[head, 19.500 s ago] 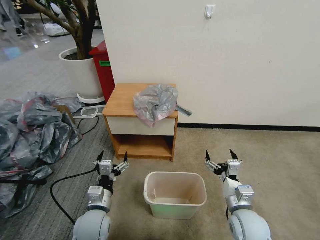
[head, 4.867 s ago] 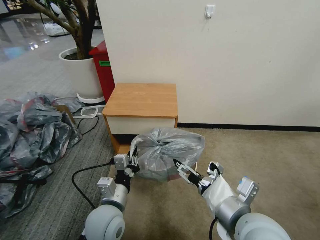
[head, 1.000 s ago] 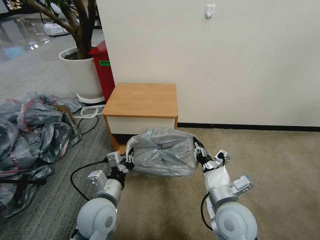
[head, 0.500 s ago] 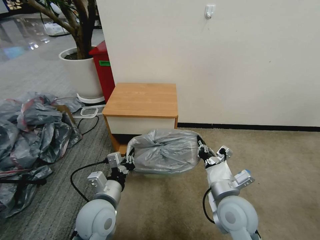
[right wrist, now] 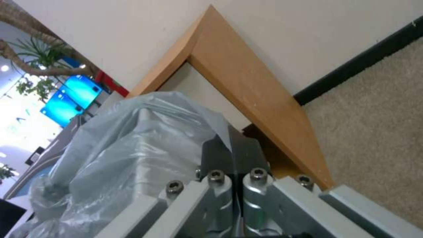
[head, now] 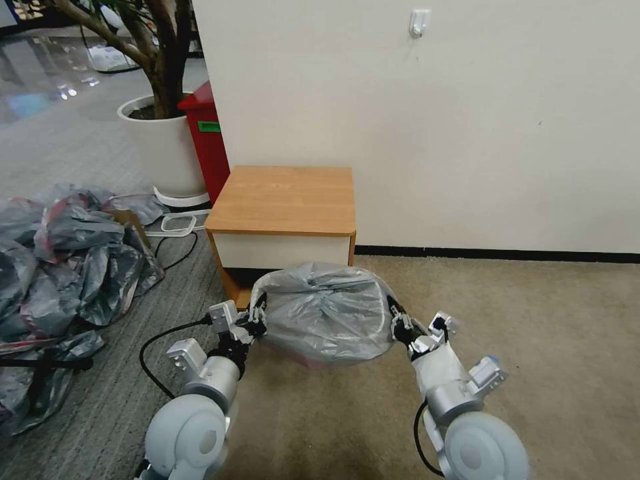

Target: Pick up the garbage bag from the table and place it over the trash can.

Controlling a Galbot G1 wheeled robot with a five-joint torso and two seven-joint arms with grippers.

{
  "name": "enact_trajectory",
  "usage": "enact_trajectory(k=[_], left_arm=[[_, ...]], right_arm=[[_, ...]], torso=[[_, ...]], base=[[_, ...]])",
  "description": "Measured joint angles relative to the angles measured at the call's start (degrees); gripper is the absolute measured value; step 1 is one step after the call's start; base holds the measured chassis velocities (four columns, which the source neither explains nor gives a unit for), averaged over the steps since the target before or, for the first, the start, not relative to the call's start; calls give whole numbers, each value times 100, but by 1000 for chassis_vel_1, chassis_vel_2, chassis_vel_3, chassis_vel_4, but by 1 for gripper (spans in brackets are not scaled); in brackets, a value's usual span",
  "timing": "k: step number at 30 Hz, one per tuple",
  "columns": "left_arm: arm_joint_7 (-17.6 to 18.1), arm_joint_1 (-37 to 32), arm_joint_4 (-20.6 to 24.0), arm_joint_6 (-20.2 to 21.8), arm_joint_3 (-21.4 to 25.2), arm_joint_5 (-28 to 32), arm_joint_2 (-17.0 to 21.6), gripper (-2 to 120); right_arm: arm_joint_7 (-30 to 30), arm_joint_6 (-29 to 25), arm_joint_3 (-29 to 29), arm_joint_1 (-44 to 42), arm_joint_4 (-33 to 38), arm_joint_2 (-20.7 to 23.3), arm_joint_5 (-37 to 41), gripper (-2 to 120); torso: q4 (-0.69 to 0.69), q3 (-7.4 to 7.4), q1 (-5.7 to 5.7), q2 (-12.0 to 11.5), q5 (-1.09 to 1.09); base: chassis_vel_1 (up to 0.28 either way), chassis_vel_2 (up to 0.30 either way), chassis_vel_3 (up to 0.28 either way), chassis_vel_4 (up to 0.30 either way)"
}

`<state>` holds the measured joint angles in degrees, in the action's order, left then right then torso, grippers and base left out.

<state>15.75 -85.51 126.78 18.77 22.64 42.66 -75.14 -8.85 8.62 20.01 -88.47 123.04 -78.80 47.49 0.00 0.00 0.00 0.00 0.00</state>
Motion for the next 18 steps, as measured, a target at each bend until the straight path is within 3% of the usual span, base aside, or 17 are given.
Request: enact_trajectory(k=[8, 18], left_arm=[[108, -33, 148, 129, -18, 263, 45, 7], [103, -32, 193, 137, -15, 274, 57, 7]], right_arm=[[152, -150, -19, 367, -412, -204, -88, 0], [302, -65, 20, 472, -698, -134, -118, 0]], torso=[[0, 0, 0, 0, 1], [0, 0, 0, 0, 0]], base=[[0, 0, 0, 0], [0, 0, 0, 0]])
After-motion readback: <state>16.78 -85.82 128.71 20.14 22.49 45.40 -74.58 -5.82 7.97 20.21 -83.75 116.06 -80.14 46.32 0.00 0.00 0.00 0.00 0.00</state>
